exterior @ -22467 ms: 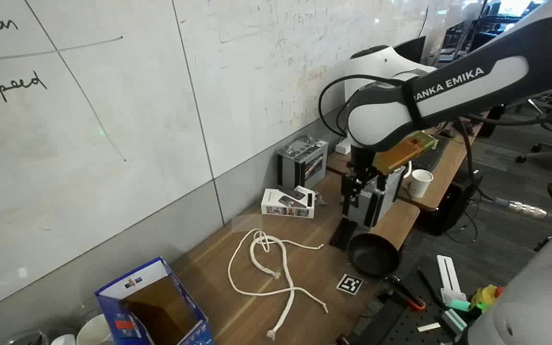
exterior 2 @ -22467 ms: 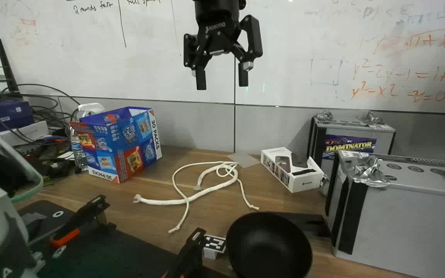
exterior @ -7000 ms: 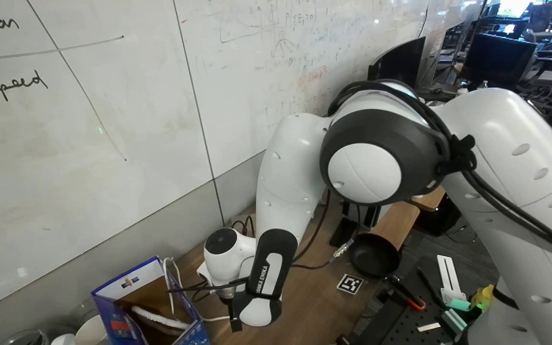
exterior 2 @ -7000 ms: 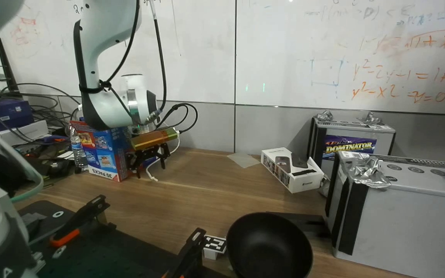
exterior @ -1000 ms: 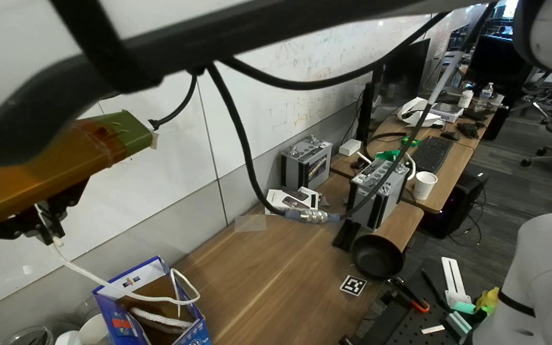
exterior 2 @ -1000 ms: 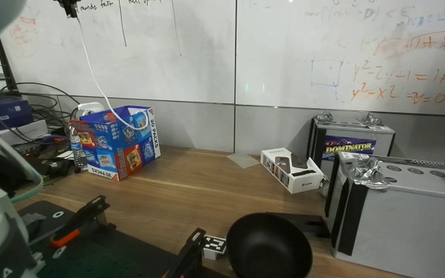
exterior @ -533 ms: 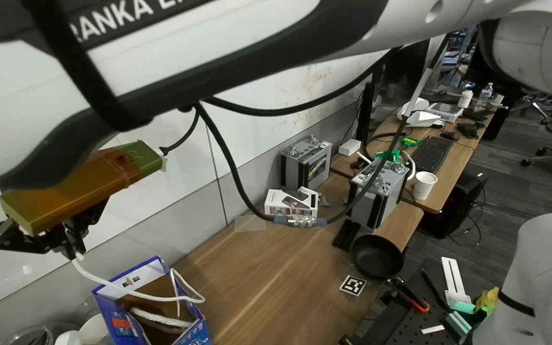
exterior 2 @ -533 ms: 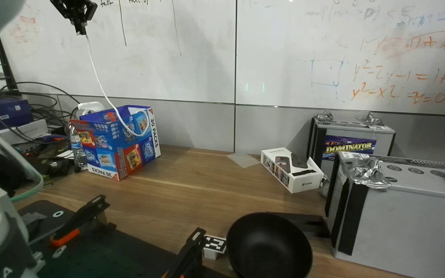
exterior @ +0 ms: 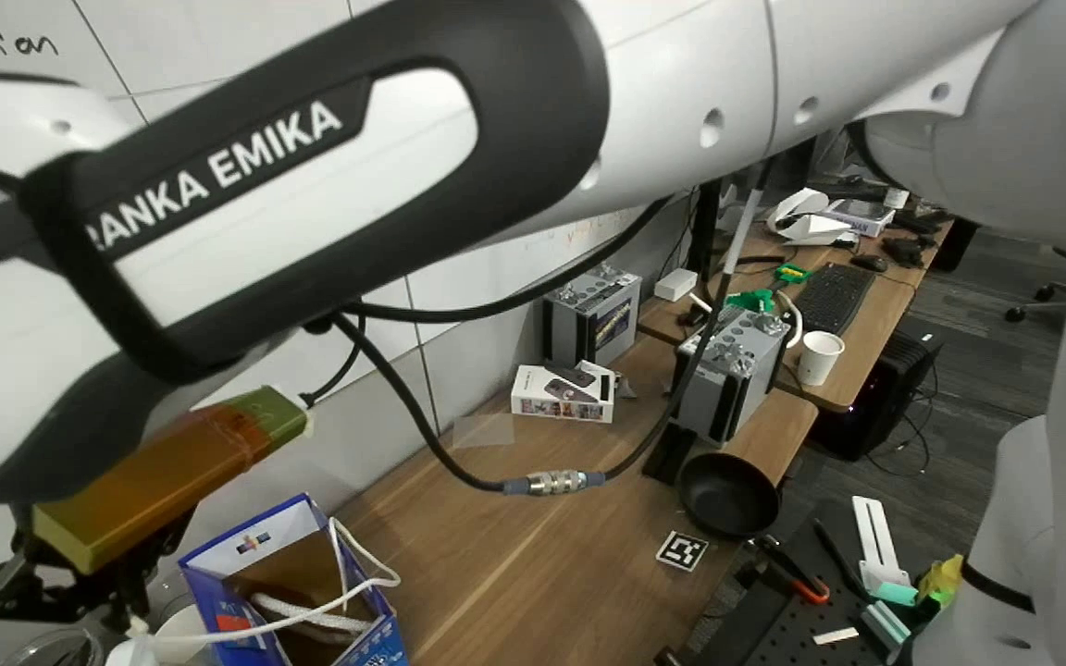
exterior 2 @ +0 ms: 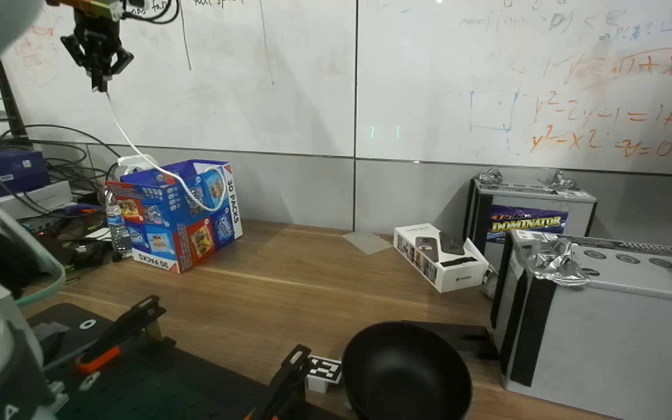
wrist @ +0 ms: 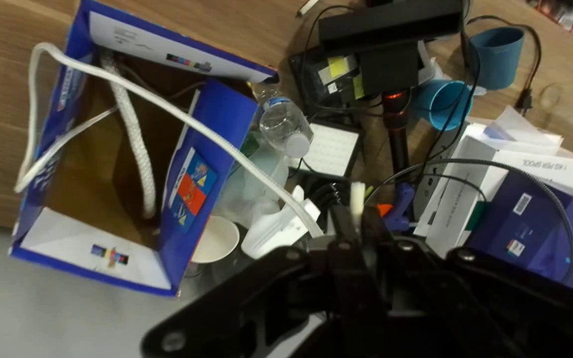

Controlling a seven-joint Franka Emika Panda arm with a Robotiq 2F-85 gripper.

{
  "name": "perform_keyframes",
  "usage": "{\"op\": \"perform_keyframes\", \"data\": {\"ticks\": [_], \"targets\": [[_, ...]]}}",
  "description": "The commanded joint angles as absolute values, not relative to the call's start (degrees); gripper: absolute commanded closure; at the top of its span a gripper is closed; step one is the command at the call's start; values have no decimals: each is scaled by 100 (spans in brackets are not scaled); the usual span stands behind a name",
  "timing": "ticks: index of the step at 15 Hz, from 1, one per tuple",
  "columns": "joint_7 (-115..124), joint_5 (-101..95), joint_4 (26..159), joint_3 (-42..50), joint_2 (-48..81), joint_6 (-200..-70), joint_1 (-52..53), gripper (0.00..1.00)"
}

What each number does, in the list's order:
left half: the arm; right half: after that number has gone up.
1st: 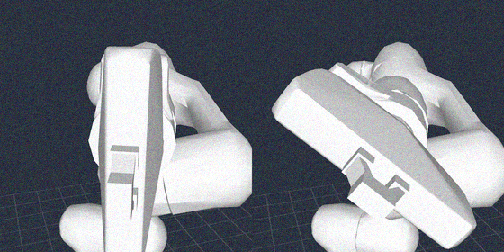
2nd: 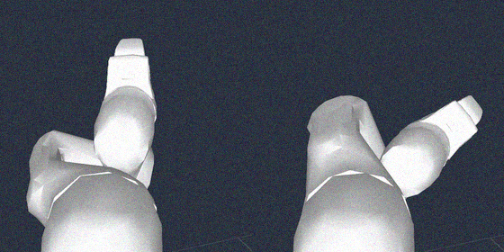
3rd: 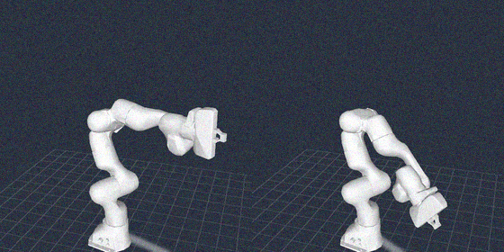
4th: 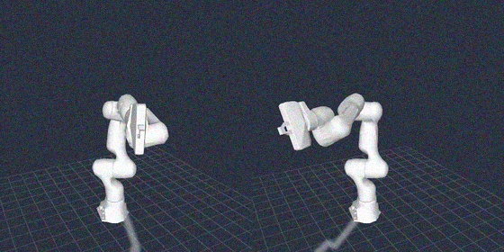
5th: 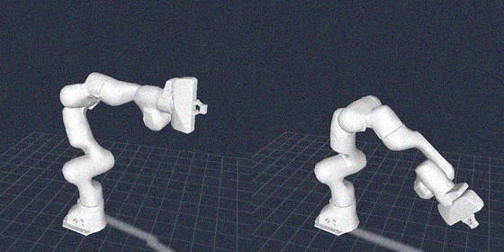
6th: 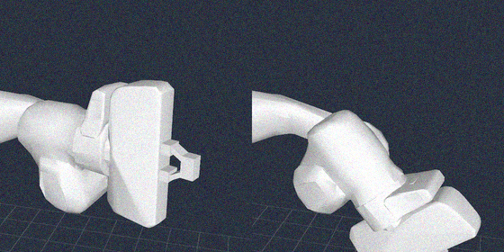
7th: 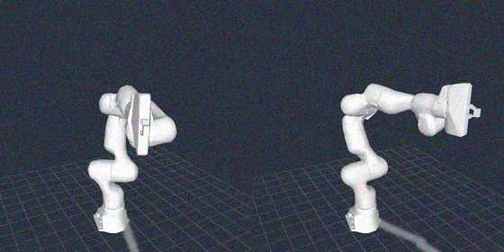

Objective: Pick up the ropes from the table and put them in the blue box.

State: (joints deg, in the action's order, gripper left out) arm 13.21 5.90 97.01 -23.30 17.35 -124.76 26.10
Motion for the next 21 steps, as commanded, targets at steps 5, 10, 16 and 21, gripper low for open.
{"op": "perform_keyframes", "data": {"ticks": [5, 10, 16, 21], "targets": [[-463, 1606, 10587, -2405, 2287, -13259, 2181, 91], [-776, 1550, 10724, -2347, 2659, -13416, 2132, 91], [-607, 1263, 10543, -2202, 3058, -13465, 2231, 91], [-540, 1070, 10423, -2116, 3300, -13453, 2270, 92]]}}
